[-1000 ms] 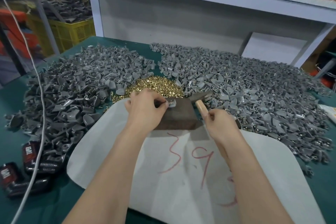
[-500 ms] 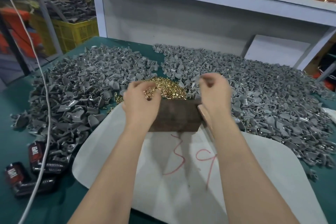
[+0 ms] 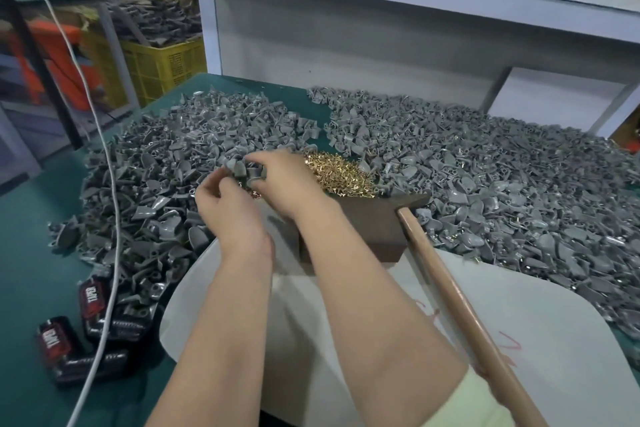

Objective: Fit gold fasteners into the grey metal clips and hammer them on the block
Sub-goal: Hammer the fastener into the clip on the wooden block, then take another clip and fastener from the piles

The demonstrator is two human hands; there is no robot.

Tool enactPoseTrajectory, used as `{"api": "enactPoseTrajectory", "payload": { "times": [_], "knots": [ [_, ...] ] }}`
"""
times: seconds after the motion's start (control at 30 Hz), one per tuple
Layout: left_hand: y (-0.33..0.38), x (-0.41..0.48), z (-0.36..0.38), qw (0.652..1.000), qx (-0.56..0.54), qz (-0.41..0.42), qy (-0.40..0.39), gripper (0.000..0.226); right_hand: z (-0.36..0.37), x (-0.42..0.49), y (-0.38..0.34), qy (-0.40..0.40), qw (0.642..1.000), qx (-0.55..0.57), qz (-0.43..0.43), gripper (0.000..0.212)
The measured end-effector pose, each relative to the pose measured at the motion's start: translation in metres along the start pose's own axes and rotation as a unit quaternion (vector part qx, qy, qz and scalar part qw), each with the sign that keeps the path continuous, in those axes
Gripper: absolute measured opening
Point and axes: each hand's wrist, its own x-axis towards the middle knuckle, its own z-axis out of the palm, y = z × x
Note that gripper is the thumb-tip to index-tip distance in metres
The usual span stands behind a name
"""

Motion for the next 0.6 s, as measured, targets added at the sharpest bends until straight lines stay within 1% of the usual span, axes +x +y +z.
{"api": "enactPoseTrajectory", "payload": {
  "times": [0.07, 0.1, 0.17, 0.27, 0.33, 0.4, 0.5, 0.57, 0.6],
  "knots": [
    [0.001, 0.001, -0.001, 1.0, 0.005, 0.01, 0.006, 0.024, 0.014, 0.008, -0.006, -0.033, 0.998, -0.058, 0.003, 0.034],
    [0.001, 0.001, -0.001, 1.0, 0.007, 0.015, 0.008, 0.024, 0.019, 0.011, -0.007, -0.033, 0.996, -0.082, 0.012, 0.032],
    [0.0, 0.002, 0.0, 1.0, 0.011, 0.012, 0.006, 0.023, 0.024, 0.013, -0.006, 0.0, 0.997, -0.076, 0.031, 0.025],
    [0.001, 0.001, -0.001, 0.998, 0.05, 0.012, -0.029, 0.021, 0.017, 0.014, -0.006, 0.068, 0.996, -0.008, 0.052, 0.019],
    [0.0, -0.002, -0.001, 0.991, 0.096, 0.022, -0.086, 0.022, -0.002, 0.008, -0.002, 0.095, 0.991, 0.076, 0.052, 0.019],
    [0.001, -0.008, -0.001, 0.981, 0.121, 0.027, -0.147, 0.017, -0.025, -0.005, 0.005, 0.08, 0.988, 0.131, 0.019, 0.02],
    [0.001, -0.016, 0.002, 0.968, 0.12, 0.027, -0.218, 0.007, -0.047, -0.03, 0.019, 0.039, 0.986, 0.161, -0.017, 0.024],
    [-0.001, -0.018, 0.003, 0.967, 0.123, 0.032, -0.222, 0.008, -0.054, -0.04, 0.029, 0.044, 0.974, 0.22, -0.011, 0.028],
    [-0.001, -0.018, 0.003, 0.968, 0.123, 0.028, -0.218, 0.011, -0.055, -0.041, 0.035, 0.064, 0.97, 0.237, 0.006, 0.028]
  ]
}}
